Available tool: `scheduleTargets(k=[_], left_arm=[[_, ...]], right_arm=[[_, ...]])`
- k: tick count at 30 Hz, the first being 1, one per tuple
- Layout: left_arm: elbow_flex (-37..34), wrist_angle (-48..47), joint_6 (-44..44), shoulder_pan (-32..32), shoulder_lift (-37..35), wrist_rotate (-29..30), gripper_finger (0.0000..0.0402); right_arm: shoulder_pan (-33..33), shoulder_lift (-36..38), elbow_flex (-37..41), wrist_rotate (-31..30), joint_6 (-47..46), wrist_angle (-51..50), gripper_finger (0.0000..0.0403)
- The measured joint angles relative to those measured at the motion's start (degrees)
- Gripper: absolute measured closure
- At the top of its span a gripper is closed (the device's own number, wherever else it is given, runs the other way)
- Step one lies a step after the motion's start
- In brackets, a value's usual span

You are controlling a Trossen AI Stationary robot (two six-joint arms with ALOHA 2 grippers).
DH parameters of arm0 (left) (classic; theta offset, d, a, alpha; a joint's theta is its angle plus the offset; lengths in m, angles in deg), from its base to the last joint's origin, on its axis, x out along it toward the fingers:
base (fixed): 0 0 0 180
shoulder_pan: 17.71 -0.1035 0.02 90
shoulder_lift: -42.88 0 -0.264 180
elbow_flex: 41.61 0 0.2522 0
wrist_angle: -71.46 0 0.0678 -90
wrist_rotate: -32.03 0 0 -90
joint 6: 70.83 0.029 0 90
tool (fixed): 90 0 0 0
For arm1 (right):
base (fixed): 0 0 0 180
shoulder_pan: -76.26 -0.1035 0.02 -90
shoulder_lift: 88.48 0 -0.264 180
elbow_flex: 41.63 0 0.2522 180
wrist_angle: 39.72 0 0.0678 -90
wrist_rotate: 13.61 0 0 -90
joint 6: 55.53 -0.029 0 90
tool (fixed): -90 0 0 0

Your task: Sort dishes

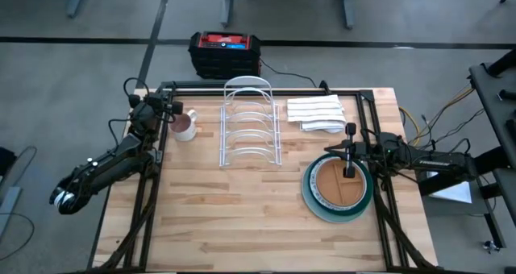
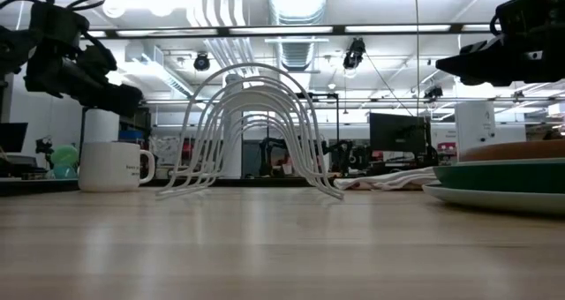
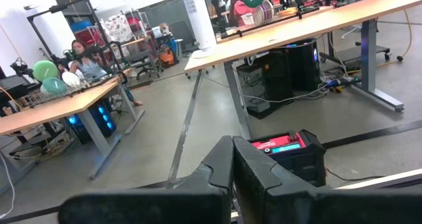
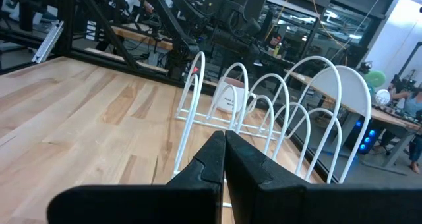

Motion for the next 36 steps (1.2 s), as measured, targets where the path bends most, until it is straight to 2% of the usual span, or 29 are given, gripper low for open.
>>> scheduleTargets(k=[3, 11, 13, 17, 19, 23, 28, 30, 34, 36], left_arm=[[0.0, -0.01, 0.0, 0.0, 0.01, 0.0, 0.0401], [0.0, 0.0, -0.22, 0.01, 0.0, -0.02, 0.0401], [0.0, 0.03, -3.91, 0.03, -0.01, -0.14, 0.0401], [0.0, 0.5, -19.6, 0.68, -0.84, -2.8, 0.0401], [0.0, 0.55, -24.99, 0.8, -1.76, -6.84, 0.0401], [0.0, 2.76, -30.31, 0.85, -4.38, -19.05, 0.0401], [0.0, 6.31, -38.38, 1.17, -8.14, -26.24, 0.0401], [0.0, 9.22, -38.16, 1.25, -9.14, -34.11, 0.0401], [0.0, 22.9, -38.21, 1.32, -8.87, -56.51, 0.0401], [0.0, 28.69, -38.91, 1.53, -8.42, -65.98, 0.0401]], right_arm=[[-0.01, 0.01, 0.01, -0.02, 0.07, 0.02, 0.0401], [0.0, 0.0, 0.0, -0.02, 11.34, 0.02, 0.0401], [0.0, 0.01, 0.01, -0.02, 11.52, 0.02, 0.0401], [0.0, 0.02, 0.0, -0.02, 10.21, 0.11, 0.0401], [0.0, 0.0, 0.0, -0.02, 7.65, 0.13, 0.0401], [0.0, 0.02, 0.0, -0.02, 3.98, 0.2, 0.0401], [0.0, 0.0, 0.01, -0.02, 3.45, 0.2, 0.0401], [0.0, 0.0, 0.02, -0.02, 3.48, 0.22, 0.0401], [0.0, 0.0, 0.0, -0.02, 3.4, 0.26, 0.0401], [0.0, 0.0, 0.0, 0.0, -0.14, 0.36, 0.0401]])
